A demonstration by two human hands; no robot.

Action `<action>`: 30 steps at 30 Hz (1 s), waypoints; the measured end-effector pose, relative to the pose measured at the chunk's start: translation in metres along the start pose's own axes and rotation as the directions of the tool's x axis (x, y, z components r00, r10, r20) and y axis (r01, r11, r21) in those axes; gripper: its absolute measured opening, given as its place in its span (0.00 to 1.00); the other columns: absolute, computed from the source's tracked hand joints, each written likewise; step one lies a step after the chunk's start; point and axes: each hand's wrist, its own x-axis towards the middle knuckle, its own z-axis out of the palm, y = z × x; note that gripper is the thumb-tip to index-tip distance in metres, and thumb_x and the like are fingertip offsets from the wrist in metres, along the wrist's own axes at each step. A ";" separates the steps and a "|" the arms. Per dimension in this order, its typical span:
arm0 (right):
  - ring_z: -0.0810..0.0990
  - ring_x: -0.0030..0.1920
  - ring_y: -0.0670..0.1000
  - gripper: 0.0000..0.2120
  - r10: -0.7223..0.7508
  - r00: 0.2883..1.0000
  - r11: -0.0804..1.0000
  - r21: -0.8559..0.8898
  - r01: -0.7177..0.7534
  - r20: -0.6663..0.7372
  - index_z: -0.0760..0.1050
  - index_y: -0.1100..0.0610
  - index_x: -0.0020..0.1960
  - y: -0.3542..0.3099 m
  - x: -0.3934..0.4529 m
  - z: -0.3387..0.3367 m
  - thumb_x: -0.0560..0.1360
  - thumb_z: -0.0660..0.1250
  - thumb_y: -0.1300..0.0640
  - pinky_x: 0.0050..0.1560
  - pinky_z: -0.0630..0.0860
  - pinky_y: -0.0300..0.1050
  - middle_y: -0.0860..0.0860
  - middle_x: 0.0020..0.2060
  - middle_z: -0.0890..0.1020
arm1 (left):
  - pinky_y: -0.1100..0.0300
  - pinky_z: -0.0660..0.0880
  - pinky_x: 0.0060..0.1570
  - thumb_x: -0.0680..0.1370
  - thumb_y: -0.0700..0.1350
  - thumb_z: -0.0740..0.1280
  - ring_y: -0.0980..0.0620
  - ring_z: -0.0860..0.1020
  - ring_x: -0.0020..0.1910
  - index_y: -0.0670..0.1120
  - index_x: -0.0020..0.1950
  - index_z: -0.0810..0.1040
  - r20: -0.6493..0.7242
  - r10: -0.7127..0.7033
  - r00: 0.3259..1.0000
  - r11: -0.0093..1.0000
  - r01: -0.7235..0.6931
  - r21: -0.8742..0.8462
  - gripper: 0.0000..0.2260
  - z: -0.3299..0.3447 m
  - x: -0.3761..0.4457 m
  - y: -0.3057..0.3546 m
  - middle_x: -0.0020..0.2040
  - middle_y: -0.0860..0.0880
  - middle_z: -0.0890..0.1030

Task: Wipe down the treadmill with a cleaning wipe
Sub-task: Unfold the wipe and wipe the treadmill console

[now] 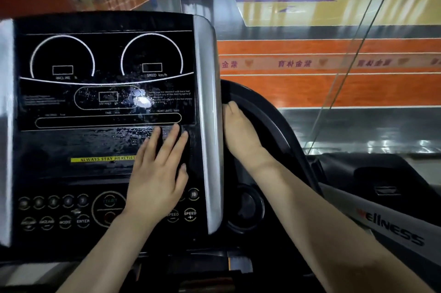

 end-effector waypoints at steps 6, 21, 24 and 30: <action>0.71 0.66 0.64 0.18 -0.092 0.964 0.994 0.082 0.073 0.250 0.70 0.67 0.68 0.008 -0.063 0.036 0.78 0.59 0.69 0.64 0.72 0.53 0.63 0.66 0.73 | 0.45 0.51 0.76 0.80 0.50 0.54 0.44 0.50 0.80 0.48 0.80 0.59 -0.011 -0.014 1.000 1.000 0.014 -0.022 0.28 -0.001 0.000 0.001 0.81 0.51 0.56; 0.73 0.59 0.60 0.13 -0.123 0.802 0.830 -0.382 0.406 0.585 0.76 0.64 0.60 0.024 -0.062 0.004 0.77 0.61 0.67 0.48 0.75 0.51 0.59 0.61 0.72 | 0.47 0.48 0.77 0.80 0.52 0.52 0.48 0.46 0.81 0.51 0.81 0.56 0.019 -0.018 1.000 0.997 0.020 -0.080 0.28 -0.004 -0.002 -0.002 0.81 0.53 0.53; 0.75 0.59 0.58 0.13 -0.057 0.665 0.841 -0.323 0.434 0.745 0.76 0.62 0.60 0.030 -0.086 0.002 0.77 0.63 0.66 0.48 0.75 0.50 0.57 0.60 0.74 | 0.45 0.49 0.77 0.80 0.52 0.52 0.47 0.47 0.80 0.51 0.81 0.57 0.021 -0.024 1.000 0.996 0.026 -0.091 0.28 -0.004 -0.002 -0.001 0.81 0.53 0.54; 0.77 0.48 0.58 0.08 -0.291 0.813 0.659 -0.509 0.553 0.505 0.81 0.63 0.47 0.019 -0.007 -0.036 0.68 0.70 0.67 0.36 0.65 0.46 0.56 0.47 0.79 | 0.46 0.48 0.77 0.80 0.52 0.52 0.49 0.46 0.80 0.51 0.81 0.57 0.019 -0.037 0.999 0.995 0.038 -0.095 0.28 -0.005 -0.002 0.000 0.81 0.54 0.53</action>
